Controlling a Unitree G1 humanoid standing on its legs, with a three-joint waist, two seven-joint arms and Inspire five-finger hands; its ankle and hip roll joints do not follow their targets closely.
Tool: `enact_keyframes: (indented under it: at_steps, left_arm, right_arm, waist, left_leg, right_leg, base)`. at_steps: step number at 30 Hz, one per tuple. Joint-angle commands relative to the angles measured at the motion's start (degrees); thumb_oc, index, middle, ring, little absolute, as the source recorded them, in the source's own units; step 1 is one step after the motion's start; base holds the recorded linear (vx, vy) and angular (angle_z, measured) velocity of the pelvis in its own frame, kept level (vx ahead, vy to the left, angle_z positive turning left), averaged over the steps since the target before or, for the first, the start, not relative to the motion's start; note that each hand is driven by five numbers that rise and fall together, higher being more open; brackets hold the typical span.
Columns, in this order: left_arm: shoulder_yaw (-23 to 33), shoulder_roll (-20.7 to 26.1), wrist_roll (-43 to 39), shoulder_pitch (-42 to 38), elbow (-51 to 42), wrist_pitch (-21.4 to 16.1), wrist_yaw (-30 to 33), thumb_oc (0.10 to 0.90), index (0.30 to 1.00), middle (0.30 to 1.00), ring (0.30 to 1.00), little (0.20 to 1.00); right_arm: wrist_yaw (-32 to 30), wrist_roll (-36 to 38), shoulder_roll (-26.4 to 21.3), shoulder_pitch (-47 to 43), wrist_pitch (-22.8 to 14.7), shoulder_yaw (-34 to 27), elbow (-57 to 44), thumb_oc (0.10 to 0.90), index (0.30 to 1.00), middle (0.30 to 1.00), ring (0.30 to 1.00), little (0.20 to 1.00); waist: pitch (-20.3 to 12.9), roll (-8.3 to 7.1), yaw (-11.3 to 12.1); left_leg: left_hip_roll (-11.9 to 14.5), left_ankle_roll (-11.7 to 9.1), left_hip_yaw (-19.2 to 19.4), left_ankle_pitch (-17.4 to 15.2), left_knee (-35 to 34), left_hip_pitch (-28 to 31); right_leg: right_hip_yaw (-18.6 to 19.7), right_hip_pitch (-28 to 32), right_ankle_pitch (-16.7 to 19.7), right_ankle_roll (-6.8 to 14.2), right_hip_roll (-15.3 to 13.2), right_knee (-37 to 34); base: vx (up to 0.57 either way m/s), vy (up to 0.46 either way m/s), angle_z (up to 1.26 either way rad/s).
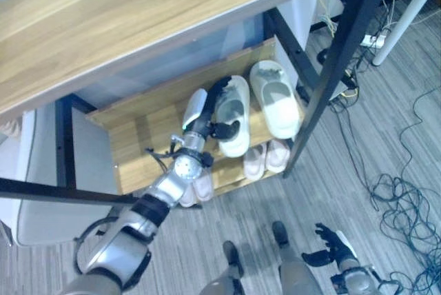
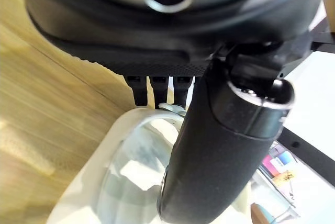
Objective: Arrange the slippers neatly on the shoe rack.
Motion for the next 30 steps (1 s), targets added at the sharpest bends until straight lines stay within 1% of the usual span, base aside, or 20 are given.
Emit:
enact_keyframes:
  at_steps: [1, 4, 10, 14, 15, 16, 18, 22, 26, 30]
  left_arm:
    - [5.9, 1.6, -2.2, -3.5, -3.5, -5.3, 1.2, 0.800, 0.900, 0.900, 0.900, 0.900]
    - [7.2, 2.2, -3.6, -1.9, -7.5, -6.3, 0.9, 0.800, 0.900, 0.900, 0.900, 0.900]
    - [10.9, 1.6, -6.5, 3.4, -12.5, -7.5, 0.5, 0.800, 0.900, 0.900, 0.900, 0.900]
    - [14.7, -0.9, -14.5, 10.8, -15.6, -9.0, -1.8, 0.800, 0.900, 0.900, 0.900, 0.900]
    - [14.8, -0.9, -14.6, 11.0, -15.8, -8.9, -1.9, 0.800, 0.900, 0.900, 0.900, 0.900]
    - [16.1, -1.8, -17.5, 14.4, -17.0, -9.2, -3.3, 0.800, 0.900, 0.900, 0.900, 0.900]
    - [17.0, -2.4, -20.1, 17.4, -17.6, -9.2, -4.7, 0.800, 0.900, 0.900, 0.900, 0.900]
    - [17.4, -3.3, -22.3, 22.6, -18.9, -8.2, -7.4, 0.800, 0.900, 0.900, 0.900, 0.900]
    - [16.4, -3.1, -21.7, 24.5, -19.4, -7.4, -8.9, 0.800, 0.900, 0.900, 0.900, 0.900]
    - [14.4, -4.1, -21.5, 25.8, -19.0, -6.6, -10.2, 0.800, 0.900, 0.900, 0.900, 0.900]
  right_arm:
    - [-0.3, 0.4, 0.0, 2.3, -2.0, 0.6, -1.1, 0.800, 0.900, 0.900, 0.900, 0.900]
    - [0.2, 0.1, 0.2, 2.5, -1.8, 0.6, -0.9, 0.800, 0.900, 0.900, 0.900, 0.900]
    - [0.3, -0.4, 0.9, 2.3, -1.4, 0.4, 0.6, 0.800, 0.900, 0.900, 0.900, 0.900]
    - [0.2, -1.0, 1.7, 1.9, -0.9, 0.0, 0.8, 0.800, 0.900, 0.900, 0.900, 0.900]
    - [0.2, -1.0, 1.6, 2.0, -0.9, 0.1, 0.8, 0.800, 0.900, 0.900, 0.900, 0.900]
    - [0.2, -1.2, 1.8, 1.9, -0.8, -0.2, 0.3, 0.800, 0.900, 0.900, 0.900, 0.900]
    - [0.4, -1.4, 1.8, 2.1, -0.6, -0.6, -0.4, 0.800, 0.900, 0.900, 0.900, 0.900]
    - [0.5, -2.0, 1.8, 2.2, -0.2, -1.1, -0.4, 0.800, 0.900, 0.900, 0.900, 0.900]
    - [0.5, -2.3, 1.9, 2.2, 0.0, -1.2, -0.1, 0.800, 0.900, 0.900, 0.900, 0.900]
    - [0.2, -2.3, 2.2, 2.1, 0.0, -0.9, 0.0, 0.800, 0.900, 0.900, 0.900, 0.900]
  waist:
    - [-4.5, -2.97, 1.3]
    - [-4.7, -3.01, 1.7]
    - [-4.9, -3.35, 2.5]
    - [-5.1, -3.86, 3.3]
    - [-5.1, -3.84, 3.2]
    - [-5.3, -4.14, 3.5]
    - [-5.6, -4.44, 3.8]
    - [-6.2, -5.11, 4.2]
    - [-6.4, -5.44, 4.4]
    - [-6.3, -5.84, 4.6]
  left_leg:
    - [-0.1, -3.2, -0.9, -2.3, -0.4, 1.3]
    - [-0.2, -3.2, -1.1, -2.3, -0.4, 1.4]
    - [-0.3, -3.1, -1.2, -2.3, -0.4, 1.6]
    - [-0.2, -3.0, -1.3, -2.3, -0.4, 2.1]
    - [-0.2, -3.0, -1.3, -2.3, -0.4, 2.1]
    - [-0.2, -2.9, -1.3, -2.3, -0.4, 2.4]
    - [-0.2, -2.8, -1.3, -2.4, -0.4, 2.7]
    - [-0.1, -2.7, -1.4, -2.6, -0.4, 3.3]
    - [0.0, -2.7, -1.6, -2.6, -0.4, 3.4]
    - [0.1, -2.6, -1.8, -2.5, -0.4, 3.3]
  right_leg:
    - [-3.1, -0.2, -4.1, 3.5, -0.9, -0.1]
    - [-3.3, -0.1, -4.1, 3.5, -0.9, -0.1]
    - [-3.6, 0.3, -4.2, 3.3, -0.8, -0.1]
    - [-4.0, 1.0, -4.4, 3.1, -0.7, -0.1]
    - [-4.0, 1.0, -4.4, 3.1, -0.7, -0.1]
    - [-3.9, 1.4, -4.5, 3.0, -0.6, -0.1]
    - [-4.1, 1.7, -4.5, 3.0, -0.6, -0.1]
    - [-4.2, 2.5, -4.9, 2.7, -0.3, -0.1]
    - [-4.4, 2.7, -4.9, 2.6, -0.3, -0.1]
    - [-4.5, 2.7, -4.9, 2.5, -0.2, -0.1]
  base:
    - [-0.02, 0.007, 0.05]
    - [-0.02, 0.006, 0.07]
    - [0.00, 0.001, 0.02]
    - [0.00, 0.000, 0.00]
    - [0.00, 0.000, 0.00]
    - [0.00, 0.000, 0.00]
    - [0.00, 0.000, 0.00]
    - [0.00, -0.002, 0.01]
    - [0.00, -0.008, 0.04]
    - [0.00, 0.000, 0.00]
